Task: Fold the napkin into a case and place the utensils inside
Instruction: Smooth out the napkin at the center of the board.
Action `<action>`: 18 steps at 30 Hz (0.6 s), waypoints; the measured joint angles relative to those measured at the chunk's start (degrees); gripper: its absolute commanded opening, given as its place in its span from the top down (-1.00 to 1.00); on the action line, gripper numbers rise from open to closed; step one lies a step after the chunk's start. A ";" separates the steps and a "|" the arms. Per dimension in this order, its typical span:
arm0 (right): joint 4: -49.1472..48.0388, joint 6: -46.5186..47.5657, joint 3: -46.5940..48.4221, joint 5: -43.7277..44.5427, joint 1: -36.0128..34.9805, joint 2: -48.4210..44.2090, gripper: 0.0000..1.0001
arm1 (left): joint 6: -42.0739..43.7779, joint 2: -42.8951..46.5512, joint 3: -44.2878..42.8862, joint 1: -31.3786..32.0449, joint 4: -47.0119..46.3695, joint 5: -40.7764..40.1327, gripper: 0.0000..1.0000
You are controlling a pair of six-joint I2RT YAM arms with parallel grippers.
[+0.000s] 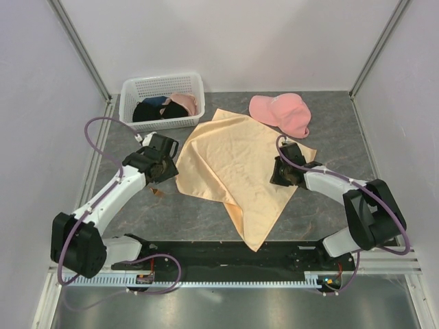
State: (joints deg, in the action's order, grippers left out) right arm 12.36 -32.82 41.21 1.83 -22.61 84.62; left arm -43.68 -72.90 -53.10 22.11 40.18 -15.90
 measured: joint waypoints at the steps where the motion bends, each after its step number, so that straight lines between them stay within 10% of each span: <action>1: 0.15 0.00 0.39 0.17 0.00 0.22 0.47 | 0.04 1.05 -0.09 0.00 0.90 -0.52 -0.02; 8: 0.79 0.02 3.37 1.70 1.01 3.50 0.47 | 2.16 -0.94 -4.48 0.15 -1.86 4.90 0.20; 18: 2.27 -0.50 3.41 3.50 5.35 3.89 0.49 | 4.33 -27.02 -14.25 5.18 -8.50 13.44 0.27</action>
State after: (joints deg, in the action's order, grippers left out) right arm 14.63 -33.32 44.62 5.32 -17.26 88.51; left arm -39.35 -99.92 -67.35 27.29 31.68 -2.46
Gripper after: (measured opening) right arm 0.258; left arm 0.363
